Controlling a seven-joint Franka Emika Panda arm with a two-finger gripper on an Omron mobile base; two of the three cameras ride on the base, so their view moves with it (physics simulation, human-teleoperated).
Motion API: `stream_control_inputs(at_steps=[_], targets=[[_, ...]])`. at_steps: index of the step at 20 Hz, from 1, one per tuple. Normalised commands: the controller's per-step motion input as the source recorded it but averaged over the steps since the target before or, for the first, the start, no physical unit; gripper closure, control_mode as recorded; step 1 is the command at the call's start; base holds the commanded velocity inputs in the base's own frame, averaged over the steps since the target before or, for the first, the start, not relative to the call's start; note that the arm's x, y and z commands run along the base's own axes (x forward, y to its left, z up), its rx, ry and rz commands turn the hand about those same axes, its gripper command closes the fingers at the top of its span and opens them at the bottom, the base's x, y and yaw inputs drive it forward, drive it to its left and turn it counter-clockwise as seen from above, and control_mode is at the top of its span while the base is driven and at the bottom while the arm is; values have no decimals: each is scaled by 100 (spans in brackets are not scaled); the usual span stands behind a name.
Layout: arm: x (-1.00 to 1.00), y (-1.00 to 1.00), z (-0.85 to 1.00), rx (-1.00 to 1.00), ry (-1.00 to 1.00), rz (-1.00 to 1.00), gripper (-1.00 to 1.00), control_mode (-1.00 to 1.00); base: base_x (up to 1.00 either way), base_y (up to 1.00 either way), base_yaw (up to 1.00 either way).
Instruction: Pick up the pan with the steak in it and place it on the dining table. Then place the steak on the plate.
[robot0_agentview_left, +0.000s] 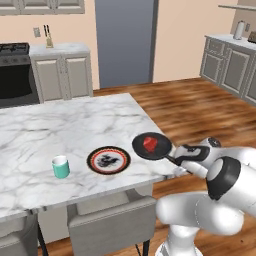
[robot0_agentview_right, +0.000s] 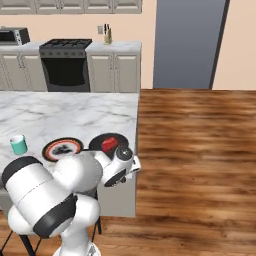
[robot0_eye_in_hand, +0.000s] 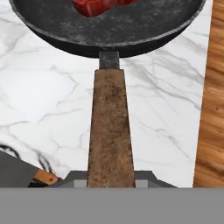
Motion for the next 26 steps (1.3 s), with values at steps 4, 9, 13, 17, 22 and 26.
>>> stream_control_inputs(at_steps=[4, 9, 13, 17, 22, 26], targets=[[-15, 1, -1, 0, 0, 5, 100, -100, 0, 0, 0], [0, 0, 0, 0, 0, 0, -100, -100, 0, 0, 0], [0, 0, 1, 0, 0, 0, -100, -100, 0, 0, 0], [0, 0, 21, 0, 5, -1, -100, -100, 0, 0, 0], [0, 2, 37, 0, 11, 0, -100, -100, 0, 0, 0], [0, 0, 42, 0, 10, -2, -100, -100, 0, 0, 0]])
